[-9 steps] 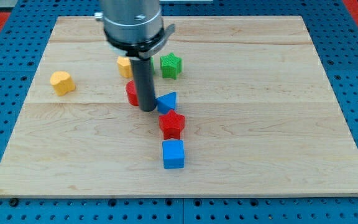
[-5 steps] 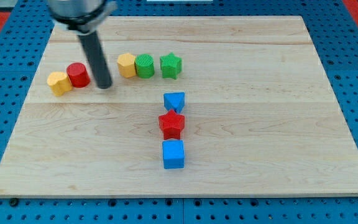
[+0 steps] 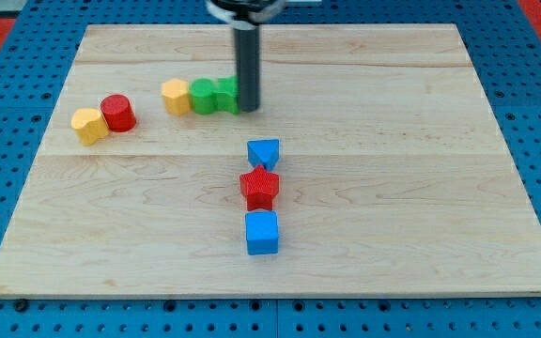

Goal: Move the green star into the top left of the yellow hexagon

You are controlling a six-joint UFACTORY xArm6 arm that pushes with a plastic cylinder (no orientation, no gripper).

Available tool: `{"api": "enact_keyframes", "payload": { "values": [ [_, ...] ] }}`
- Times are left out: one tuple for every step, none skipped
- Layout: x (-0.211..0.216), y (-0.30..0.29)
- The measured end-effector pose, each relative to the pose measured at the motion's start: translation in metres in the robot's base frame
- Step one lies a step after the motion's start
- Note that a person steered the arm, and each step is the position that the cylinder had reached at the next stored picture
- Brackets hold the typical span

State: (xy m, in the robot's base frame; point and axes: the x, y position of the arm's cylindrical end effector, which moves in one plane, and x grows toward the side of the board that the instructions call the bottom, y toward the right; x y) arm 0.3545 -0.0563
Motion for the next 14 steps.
{"api": "enact_keyframes", "payload": {
  "values": [
    [-0.015, -0.02],
    [-0.016, -0.016],
    [-0.019, -0.014],
    [-0.033, -0.01],
    [-0.036, -0.014],
    [-0.036, -0.04],
    [-0.036, -0.075],
    [-0.036, -0.079],
    [-0.047, -0.069],
    [-0.063, -0.08],
    [-0.062, -0.112],
    [-0.059, -0.118],
    [-0.084, -0.135],
    [-0.105, -0.159]
  ]
}}
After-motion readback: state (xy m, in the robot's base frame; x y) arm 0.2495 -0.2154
